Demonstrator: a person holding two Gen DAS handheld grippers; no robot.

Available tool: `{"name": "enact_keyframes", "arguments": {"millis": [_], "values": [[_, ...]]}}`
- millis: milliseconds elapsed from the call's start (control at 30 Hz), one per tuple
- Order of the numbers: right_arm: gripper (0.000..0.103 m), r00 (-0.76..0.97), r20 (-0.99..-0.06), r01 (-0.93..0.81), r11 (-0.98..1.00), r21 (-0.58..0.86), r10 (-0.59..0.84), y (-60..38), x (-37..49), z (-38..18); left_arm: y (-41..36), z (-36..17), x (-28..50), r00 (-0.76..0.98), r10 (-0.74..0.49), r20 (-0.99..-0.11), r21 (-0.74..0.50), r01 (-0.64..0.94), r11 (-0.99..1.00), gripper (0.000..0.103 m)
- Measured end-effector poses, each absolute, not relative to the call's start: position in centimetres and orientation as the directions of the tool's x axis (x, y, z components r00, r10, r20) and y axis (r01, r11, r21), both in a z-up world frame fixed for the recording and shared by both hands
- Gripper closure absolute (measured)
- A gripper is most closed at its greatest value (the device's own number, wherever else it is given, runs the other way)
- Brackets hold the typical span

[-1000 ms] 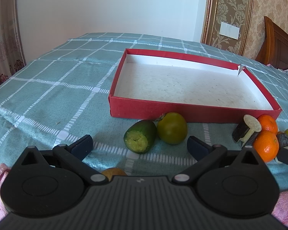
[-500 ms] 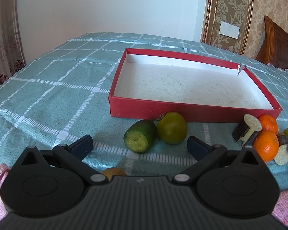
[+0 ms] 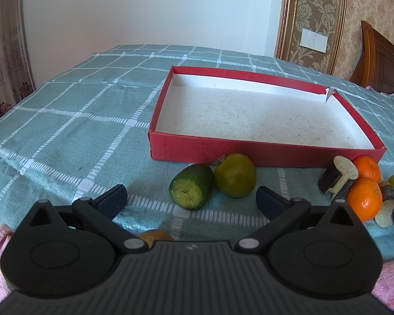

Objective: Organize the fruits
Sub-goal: 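Close the right gripper on the eggplant chunk and lift it, then carry the eggplant chunk into the red tray and open the right gripper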

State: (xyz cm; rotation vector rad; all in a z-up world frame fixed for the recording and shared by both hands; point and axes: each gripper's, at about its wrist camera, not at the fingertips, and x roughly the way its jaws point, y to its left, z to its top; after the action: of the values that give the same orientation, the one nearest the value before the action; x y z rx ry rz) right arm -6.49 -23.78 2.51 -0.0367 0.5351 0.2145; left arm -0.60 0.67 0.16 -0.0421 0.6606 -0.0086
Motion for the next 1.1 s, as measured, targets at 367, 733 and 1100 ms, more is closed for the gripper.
{"name": "enact_keyframes", "arguments": {"millis": [367, 733, 1100], "values": [[0.069, 0.788, -0.558, -0.281, 0.958, 0.047, 0.259, -24.4, -5.4, 1.3, 0.7, 0.2, -0.6, 0.789, -0.021, -0.614, -0.040, -0.005, 0.999, 0.000], [0.070, 0.868, -0.445, -0.221, 0.974, 0.047, 0.218, -24.4, -3.7, 5.7, 0.7, 0.2, -0.5, 0.789, -0.020, -0.614, -0.039, -0.005, 0.999, 0.000], [0.067, 0.831, -0.549, -0.093, 0.995, 0.021, 0.090, -25.1, 4.7, 2.8, 0.7, 0.1, -0.5, 0.787, -0.016, -0.616, -0.032, -0.005, 0.999, 0.000]]}}
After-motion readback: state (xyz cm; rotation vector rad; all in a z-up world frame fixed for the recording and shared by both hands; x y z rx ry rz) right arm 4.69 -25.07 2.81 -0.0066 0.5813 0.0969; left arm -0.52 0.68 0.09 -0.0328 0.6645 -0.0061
